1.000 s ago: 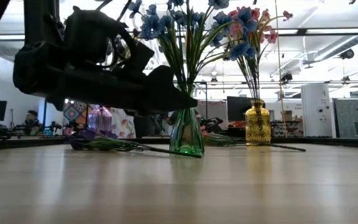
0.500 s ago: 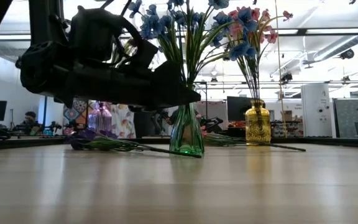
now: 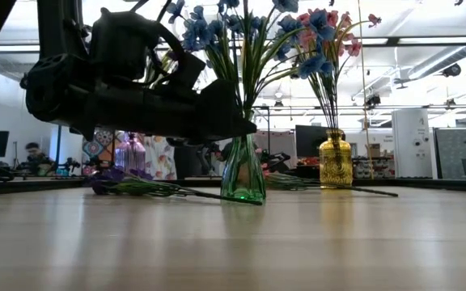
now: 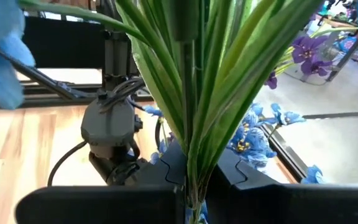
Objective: Sort flowers into vase by color
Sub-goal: Put the blue flowers into the green vase
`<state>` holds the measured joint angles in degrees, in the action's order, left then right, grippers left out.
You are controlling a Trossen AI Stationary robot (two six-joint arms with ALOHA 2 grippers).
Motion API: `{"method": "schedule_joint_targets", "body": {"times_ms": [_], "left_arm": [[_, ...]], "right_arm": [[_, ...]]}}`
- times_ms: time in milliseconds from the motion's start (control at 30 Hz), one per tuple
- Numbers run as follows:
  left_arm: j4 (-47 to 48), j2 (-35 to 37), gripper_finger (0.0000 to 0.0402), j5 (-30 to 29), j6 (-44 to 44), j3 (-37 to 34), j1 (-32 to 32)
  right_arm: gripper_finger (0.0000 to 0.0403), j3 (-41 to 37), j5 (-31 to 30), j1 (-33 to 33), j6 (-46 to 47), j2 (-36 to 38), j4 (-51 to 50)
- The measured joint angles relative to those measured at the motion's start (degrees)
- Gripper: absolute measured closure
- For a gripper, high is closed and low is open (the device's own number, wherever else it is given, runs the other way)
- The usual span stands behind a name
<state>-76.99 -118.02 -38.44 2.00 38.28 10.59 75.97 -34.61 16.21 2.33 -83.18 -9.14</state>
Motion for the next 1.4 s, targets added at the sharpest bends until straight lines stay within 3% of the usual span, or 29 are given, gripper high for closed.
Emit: {"method": "schedule_joint_targets", "body": {"times_ms": [567, 1200, 1400], "left_arm": [[1.01, 0.02, 0.0289, 0.02, 0.68, -0.02, 0.00], [1.48, 0.07, 0.0290, 0.11, 0.68, -0.02, 0.00], [1.55, 0.07, 0.0290, 0.11, 0.68, -0.02, 0.02]], "right_arm": [[0.0383, -4.37, -0.01, -1.87, -0.76, 0.00, 6.86], [0.0383, -11.38, 0.11, -3.48, 2.99, 0.00, 11.99], [0.0383, -14.73, 0.09, -3.50, 2.56, -0.01, 17.59]]}}
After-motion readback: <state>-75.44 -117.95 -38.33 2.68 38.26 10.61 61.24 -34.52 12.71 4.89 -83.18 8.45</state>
